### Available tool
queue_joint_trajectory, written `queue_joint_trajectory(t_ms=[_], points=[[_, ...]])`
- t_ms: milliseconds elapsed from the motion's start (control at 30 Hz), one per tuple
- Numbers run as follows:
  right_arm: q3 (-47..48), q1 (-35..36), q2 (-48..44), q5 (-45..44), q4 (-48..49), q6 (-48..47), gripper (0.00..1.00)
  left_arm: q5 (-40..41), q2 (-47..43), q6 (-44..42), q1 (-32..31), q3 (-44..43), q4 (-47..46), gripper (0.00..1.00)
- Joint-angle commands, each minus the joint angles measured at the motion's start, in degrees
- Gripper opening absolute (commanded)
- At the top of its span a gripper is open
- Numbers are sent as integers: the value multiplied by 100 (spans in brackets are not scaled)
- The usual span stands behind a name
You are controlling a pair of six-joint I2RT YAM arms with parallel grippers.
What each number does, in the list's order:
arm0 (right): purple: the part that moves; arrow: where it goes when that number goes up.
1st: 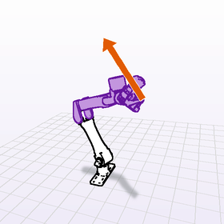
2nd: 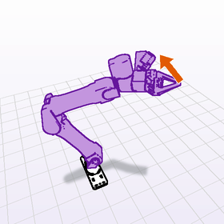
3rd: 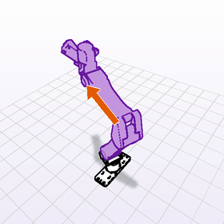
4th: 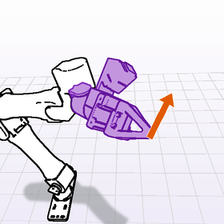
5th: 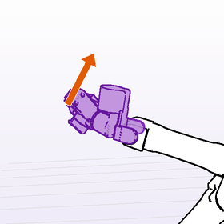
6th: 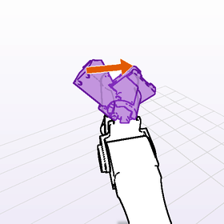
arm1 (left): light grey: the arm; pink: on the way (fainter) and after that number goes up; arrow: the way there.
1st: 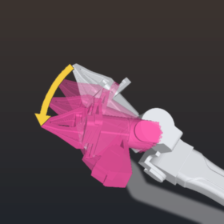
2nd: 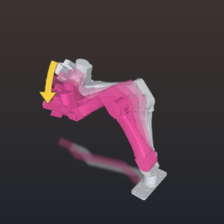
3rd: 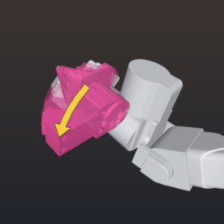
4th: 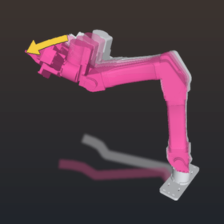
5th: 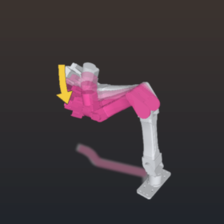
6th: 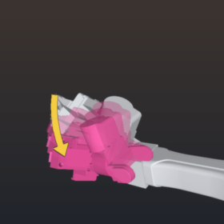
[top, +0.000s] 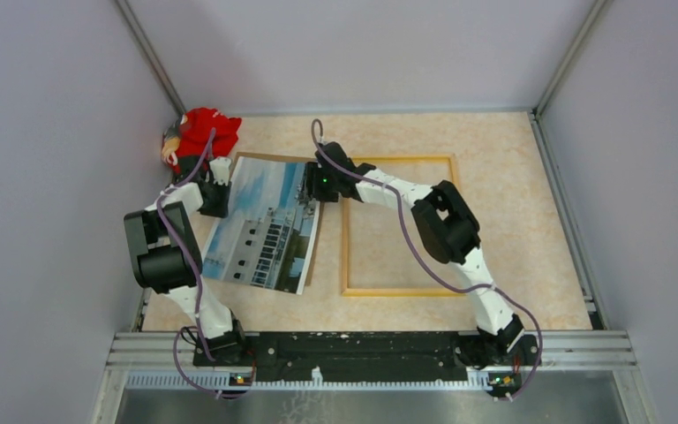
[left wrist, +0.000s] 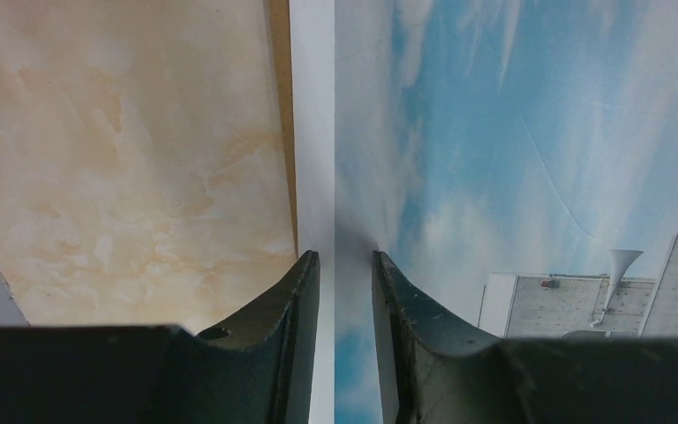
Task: Put the photo into the frame
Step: Pick up the photo at the center of the board.
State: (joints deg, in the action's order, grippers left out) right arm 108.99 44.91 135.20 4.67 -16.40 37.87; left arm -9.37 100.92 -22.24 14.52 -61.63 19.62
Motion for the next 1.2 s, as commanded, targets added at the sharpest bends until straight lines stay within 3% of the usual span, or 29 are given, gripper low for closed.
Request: queue_joint_trajectory(t_ms=[0,100,200,300,367,433,633,733,833,967,1167], points=[[-664,-265,-566,758,1034,674,47,-78,52,72,-37,-101,94,35],[-751,-280,-677,801,1069,671,32,-79,1,129,-28,-191,168,37],[-737,-285,-818,915,1112,669,16,-135,-41,186,-22,-431,385,46],[-605,-309,-1015,1023,998,593,2,-107,-80,275,-20,-785,664,66],[-399,-329,-1238,950,681,288,0,-90,-111,279,-15,-1049,883,86],[-41,-337,-1535,704,84,-197,0,-187,-148,239,-10,-1344,1132,97],[840,-883,-2453,285,-2474,-1319,0,-405,-248,160,-4,-2023,1606,98],[652,-1078,-3292,-850,-3830,-1917,0,-551,-220,166,-17,-2146,1675,98],[168,-1182,-4307,-2338,-4509,-2243,0,-748,-160,180,-36,-2139,1694,98],[208,-1347,-5503,-3546,-5144,-2362,0,-884,-64,320,-190,-2103,1707,98],[1106,-1345,-5767,-3937,-5565,-2446,0,-950,-84,376,-548,-1924,1736,98]])
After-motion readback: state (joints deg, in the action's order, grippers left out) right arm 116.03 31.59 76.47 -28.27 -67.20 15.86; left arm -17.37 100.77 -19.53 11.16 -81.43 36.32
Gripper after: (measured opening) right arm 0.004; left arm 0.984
